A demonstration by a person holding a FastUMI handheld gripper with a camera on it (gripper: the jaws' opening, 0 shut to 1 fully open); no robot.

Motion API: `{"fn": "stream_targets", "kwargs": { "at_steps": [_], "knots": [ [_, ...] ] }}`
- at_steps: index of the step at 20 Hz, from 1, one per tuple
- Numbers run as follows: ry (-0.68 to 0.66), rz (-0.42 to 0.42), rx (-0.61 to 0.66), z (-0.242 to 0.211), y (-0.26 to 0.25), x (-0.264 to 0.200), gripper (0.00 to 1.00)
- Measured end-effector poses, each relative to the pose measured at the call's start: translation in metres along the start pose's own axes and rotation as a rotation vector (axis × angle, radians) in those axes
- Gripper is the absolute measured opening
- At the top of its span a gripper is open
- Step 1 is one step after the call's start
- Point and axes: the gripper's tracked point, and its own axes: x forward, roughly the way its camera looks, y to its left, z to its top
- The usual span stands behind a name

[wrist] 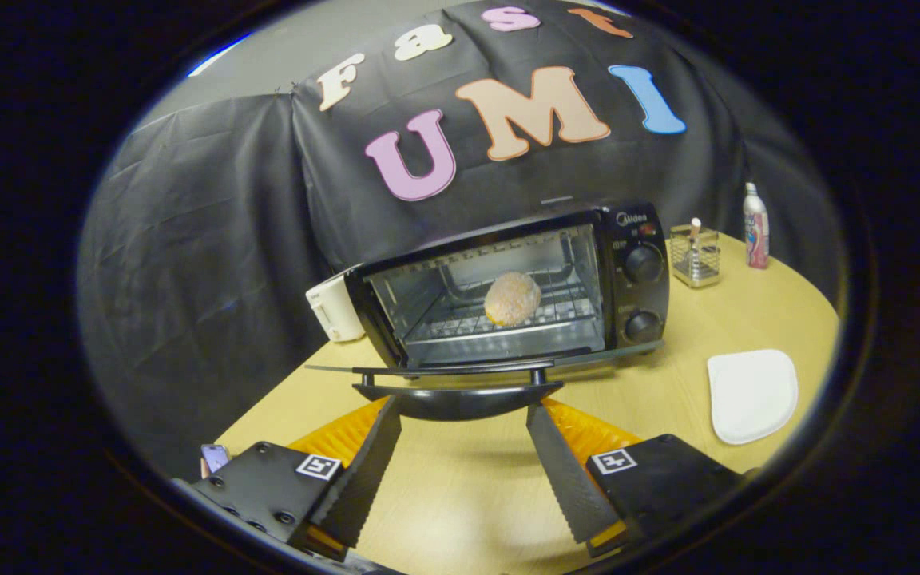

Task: Open the toaster oven, put the food inside, and close the toaster oven door.

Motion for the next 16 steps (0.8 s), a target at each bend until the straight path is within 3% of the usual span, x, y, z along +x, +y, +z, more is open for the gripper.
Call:
{"fn": "stream_targets", "kwargs": {
  "at_steps": [9,16],
  "knots": [
    [-0.14,-0.061,-0.078,0.069,-0.011,0.035,0.97],
    [-0.221,-0.071,-0.141,0.105,-0.005,0.02,0.97]
  ]
}}
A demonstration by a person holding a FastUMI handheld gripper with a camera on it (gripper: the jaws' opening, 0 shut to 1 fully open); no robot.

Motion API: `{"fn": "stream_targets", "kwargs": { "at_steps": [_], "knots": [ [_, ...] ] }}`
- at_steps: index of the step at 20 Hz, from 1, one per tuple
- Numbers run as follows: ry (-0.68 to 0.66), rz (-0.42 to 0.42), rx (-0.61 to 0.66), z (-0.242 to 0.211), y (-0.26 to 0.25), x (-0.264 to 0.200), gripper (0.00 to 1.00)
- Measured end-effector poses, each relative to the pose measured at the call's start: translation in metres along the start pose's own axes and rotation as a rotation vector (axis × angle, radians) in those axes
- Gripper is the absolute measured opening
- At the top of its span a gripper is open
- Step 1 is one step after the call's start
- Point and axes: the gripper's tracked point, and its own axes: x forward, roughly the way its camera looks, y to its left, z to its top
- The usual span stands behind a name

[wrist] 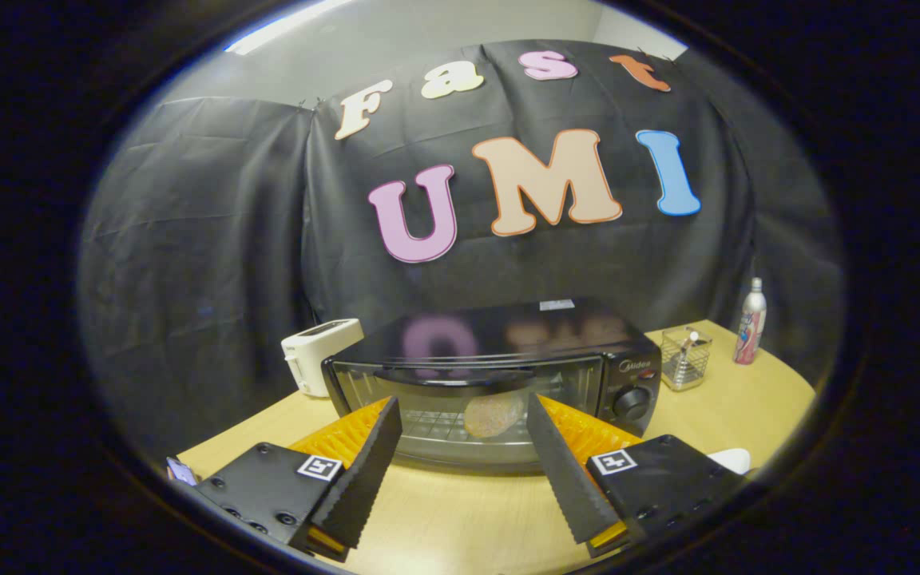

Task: Open the toaster oven, put the food inside, and close the toaster oven door.

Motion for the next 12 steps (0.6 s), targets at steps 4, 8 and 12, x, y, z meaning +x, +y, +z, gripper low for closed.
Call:
{"fn": "stream_targets", "kwargs": {
  "at_steps": [4,8,12],
  "knots": [
    [-0.05,-0.036,-0.05,0.03,-0.013,-0.009,0.97],
    [-0.081,-0.025,-0.059,0.059,-0.016,-0.02,0.97],
    [-0.112,-0.041,-0.087,0.086,-0.025,-0.03,0.97]
  ]
}}
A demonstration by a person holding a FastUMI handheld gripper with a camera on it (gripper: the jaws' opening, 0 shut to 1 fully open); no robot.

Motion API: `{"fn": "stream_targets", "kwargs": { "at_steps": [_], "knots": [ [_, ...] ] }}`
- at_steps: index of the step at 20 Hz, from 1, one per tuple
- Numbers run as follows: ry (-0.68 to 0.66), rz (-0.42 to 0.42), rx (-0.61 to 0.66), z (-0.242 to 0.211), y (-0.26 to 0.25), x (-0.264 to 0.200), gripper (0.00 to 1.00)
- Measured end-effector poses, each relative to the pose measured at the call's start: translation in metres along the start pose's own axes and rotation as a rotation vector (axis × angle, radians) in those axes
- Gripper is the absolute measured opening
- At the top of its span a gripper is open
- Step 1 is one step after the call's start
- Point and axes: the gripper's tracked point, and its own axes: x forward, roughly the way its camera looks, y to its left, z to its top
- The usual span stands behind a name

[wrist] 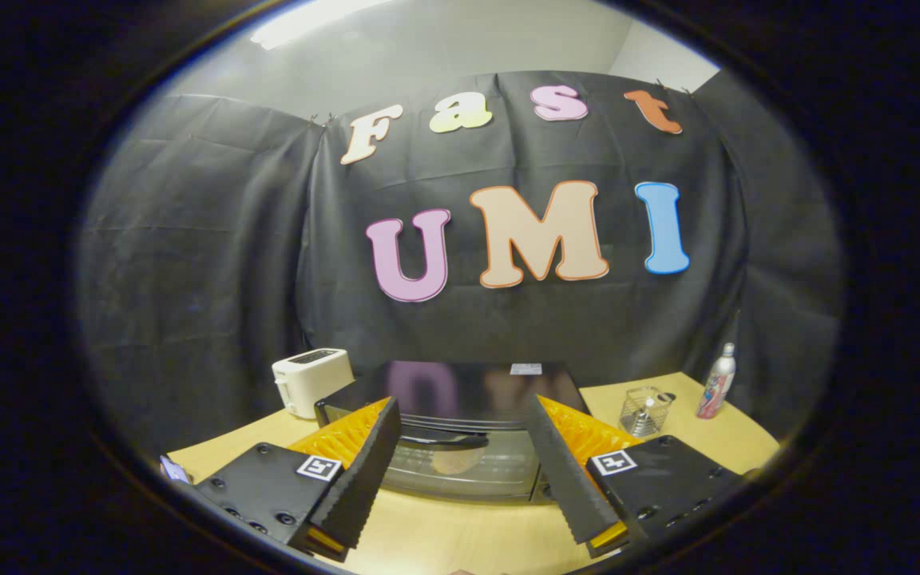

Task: Open the toaster oven, put the food inside, and close the toaster oven door.

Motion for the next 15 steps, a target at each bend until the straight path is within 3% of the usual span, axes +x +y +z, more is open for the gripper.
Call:
{"fn": "stream_targets", "kwargs": {
  "at_steps": [5,15],
  "knots": [
    [-0.041,0.004,-0.011,0.018,-0.002,-0.009,0.97],
    [-0.027,0.046,0.003,0.009,0.001,-0.024,0.97]
  ]
}}
